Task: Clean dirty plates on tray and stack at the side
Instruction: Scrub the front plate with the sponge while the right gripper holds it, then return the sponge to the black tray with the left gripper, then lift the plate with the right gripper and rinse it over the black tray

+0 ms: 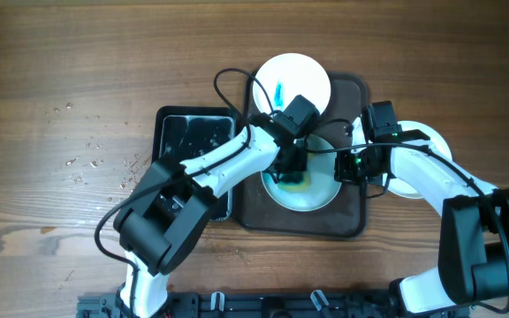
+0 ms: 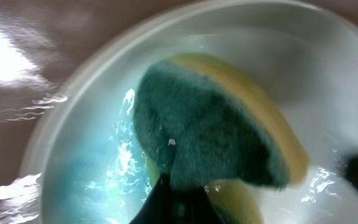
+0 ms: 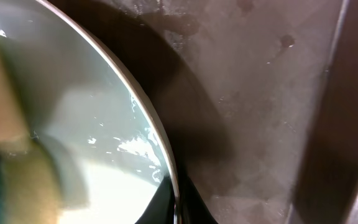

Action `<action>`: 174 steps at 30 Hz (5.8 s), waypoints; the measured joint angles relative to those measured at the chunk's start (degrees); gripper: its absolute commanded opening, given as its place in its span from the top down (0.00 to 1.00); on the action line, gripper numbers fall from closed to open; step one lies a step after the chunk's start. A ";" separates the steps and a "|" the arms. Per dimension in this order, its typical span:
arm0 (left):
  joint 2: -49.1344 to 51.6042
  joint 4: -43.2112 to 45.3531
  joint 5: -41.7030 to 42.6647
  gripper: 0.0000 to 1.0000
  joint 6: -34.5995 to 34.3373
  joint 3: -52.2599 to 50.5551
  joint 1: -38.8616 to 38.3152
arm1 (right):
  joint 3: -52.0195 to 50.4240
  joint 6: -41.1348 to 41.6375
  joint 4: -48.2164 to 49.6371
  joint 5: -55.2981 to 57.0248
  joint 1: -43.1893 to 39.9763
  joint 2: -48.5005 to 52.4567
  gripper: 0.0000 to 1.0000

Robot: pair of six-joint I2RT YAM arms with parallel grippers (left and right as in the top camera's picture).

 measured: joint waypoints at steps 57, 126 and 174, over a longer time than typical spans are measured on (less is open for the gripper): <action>0.24 2.84 -0.83 0.96 7.89 -0.24 4.85 | 0.42 2.01 -0.46 -1.16 -0.31 0.35 0.96; -27.74 -1.79 -11.78 0.56 4.17 -28.85 24.06 | 0.52 1.79 -0.87 -0.72 -0.22 0.35 0.96; -67.19 -18.88 -0.44 0.00 2.56 -18.91 49.96 | 24.61 0.79 9.11 56.87 51.54 -1.16 0.96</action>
